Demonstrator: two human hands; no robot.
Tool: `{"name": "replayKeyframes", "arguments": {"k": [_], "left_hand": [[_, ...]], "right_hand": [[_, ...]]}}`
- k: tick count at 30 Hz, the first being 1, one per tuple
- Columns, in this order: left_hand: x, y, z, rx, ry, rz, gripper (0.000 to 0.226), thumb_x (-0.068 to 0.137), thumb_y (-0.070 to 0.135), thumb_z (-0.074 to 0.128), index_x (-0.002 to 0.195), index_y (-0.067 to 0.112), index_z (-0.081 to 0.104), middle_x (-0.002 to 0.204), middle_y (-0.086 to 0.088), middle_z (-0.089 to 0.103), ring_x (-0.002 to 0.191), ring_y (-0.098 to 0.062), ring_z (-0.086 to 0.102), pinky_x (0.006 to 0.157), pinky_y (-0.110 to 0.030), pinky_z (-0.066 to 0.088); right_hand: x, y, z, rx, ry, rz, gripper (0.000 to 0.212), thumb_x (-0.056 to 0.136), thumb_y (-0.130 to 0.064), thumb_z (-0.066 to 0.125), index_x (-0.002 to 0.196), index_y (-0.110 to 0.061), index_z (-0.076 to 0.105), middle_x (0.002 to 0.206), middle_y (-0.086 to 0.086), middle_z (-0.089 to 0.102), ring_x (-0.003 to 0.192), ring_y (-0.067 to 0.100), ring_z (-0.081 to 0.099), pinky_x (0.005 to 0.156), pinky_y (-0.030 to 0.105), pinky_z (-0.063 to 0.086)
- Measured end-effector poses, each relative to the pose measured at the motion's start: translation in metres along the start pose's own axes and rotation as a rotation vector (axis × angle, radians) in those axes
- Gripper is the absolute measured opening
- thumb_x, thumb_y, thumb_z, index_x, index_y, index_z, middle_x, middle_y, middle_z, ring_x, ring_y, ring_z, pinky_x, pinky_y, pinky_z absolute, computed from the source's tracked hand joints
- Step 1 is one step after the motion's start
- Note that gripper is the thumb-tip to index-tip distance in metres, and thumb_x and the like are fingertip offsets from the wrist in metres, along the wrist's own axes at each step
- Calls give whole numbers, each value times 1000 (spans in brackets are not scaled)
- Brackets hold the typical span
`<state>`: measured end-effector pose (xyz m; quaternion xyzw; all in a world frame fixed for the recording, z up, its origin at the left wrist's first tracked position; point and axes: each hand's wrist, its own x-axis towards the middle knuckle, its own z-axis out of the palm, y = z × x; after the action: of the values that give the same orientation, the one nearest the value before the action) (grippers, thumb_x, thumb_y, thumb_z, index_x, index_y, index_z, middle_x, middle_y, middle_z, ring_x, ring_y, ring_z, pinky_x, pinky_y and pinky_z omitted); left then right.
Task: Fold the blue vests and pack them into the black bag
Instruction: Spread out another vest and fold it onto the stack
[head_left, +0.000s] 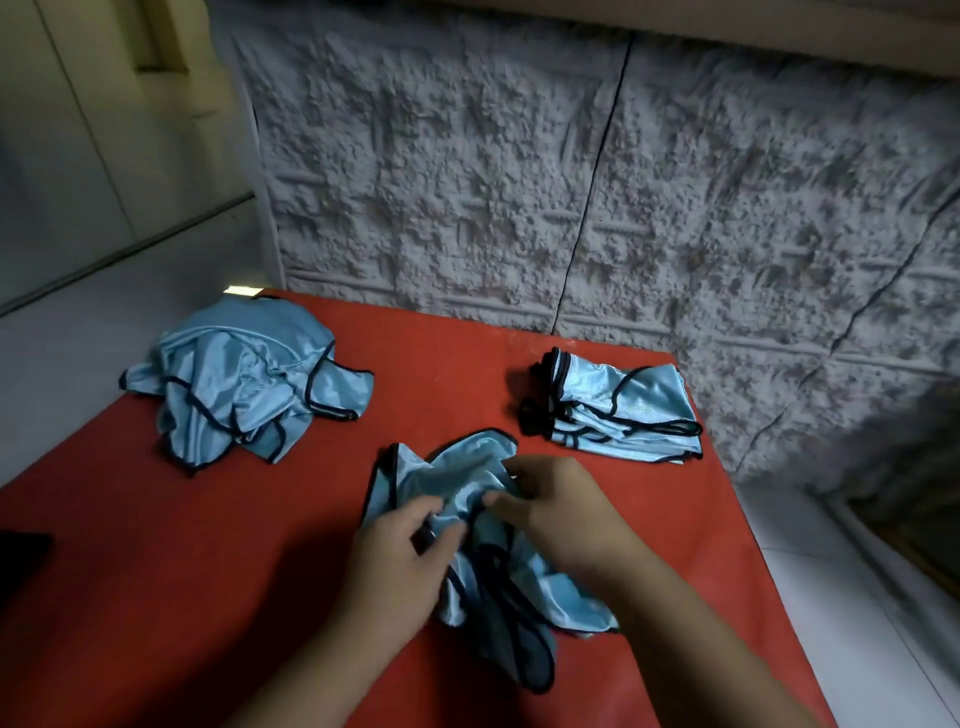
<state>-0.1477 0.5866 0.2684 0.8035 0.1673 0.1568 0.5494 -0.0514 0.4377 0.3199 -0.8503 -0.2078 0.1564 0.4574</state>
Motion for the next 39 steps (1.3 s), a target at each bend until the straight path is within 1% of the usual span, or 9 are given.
{"name": "replayKeyframes", "arguments": {"k": [3, 6, 9, 13, 18, 20, 23, 28, 39], "left_hand": [[22, -11, -6, -137, 100, -202, 4, 93, 20, 70, 90, 18, 72, 78, -9, 74, 63, -33, 72, 53, -39, 56], [39, -16, -14, -273, 122, -259, 20, 93, 14, 68, 107, 27, 70, 95, 0, 76, 85, -26, 75, 81, -49, 61], [39, -10, -16, -175, 114, -199, 59, 88, 18, 75, 136, 39, 48, 110, 5, 65, 96, -14, 68, 86, -34, 53], [8, -3, -9, 312, 289, 99, 32, 82, 30, 78, 80, 24, 46, 74, 8, 52, 68, -15, 50, 63, -33, 36], [-20, -5, 9, 448, -169, 104, 59, 75, 76, 57, 62, 19, 54, 53, 13, 56, 51, -6, 54, 53, -30, 46], [-25, -5, 15, 504, -364, 103, 54, 66, 75, 68, 101, 34, 65, 90, 24, 65, 89, 7, 60, 81, -22, 52], [-21, -10, 22, 782, -485, 143, 93, 71, 64, 78, 148, 35, 35, 146, 7, 41, 141, -14, 33, 116, -27, 30], [-6, -19, 18, 751, -320, 260, 29, 85, 21, 69, 111, 30, 61, 111, 9, 63, 112, -17, 61, 92, -29, 48], [45, -16, -57, 9, 437, -33, 40, 88, -10, 44, 86, 19, 70, 82, -3, 72, 70, -23, 73, 71, -39, 62]], "right_hand": [[1, 17, -18, -118, -87, 162, 60, 78, -32, 83, 132, -22, 60, 110, -1, 71, 96, 19, 69, 83, 41, 56], [-2, 37, -30, -586, -158, 219, 96, 71, -46, 85, 152, -23, 39, 141, 3, 58, 127, 22, 57, 99, 28, 44], [-6, 61, -26, -773, -249, 337, 83, 62, -57, 78, 132, -22, 51, 129, 4, 65, 116, 27, 63, 87, 30, 47], [-1, 72, -25, -827, -193, 429, 30, 76, -39, 69, 91, -13, 68, 86, 8, 73, 82, 25, 72, 56, 23, 43], [2, 58, -36, -272, -47, 505, 28, 90, -21, 59, 83, 3, 70, 73, 21, 72, 54, 24, 62, 46, 25, 44], [-5, 51, -40, 112, 10, 553, 22, 93, -12, 58, 81, 5, 67, 72, 21, 68, 54, 25, 60, 49, 27, 48], [-13, 47, -47, 356, 31, 622, 18, 95, -10, 65, 82, 2, 62, 64, 16, 57, 47, 22, 52, 49, 33, 56], [-11, 69, -62, 411, 300, 570, 12, 85, -3, 77, 92, 2, 68, 57, 10, 55, 41, 16, 52, 45, 29, 55], [-3, 84, -85, 398, 621, 403, 30, 102, -14, 53, 84, 1, 71, 64, 13, 60, 37, 18, 53, 43, 27, 53]]}}
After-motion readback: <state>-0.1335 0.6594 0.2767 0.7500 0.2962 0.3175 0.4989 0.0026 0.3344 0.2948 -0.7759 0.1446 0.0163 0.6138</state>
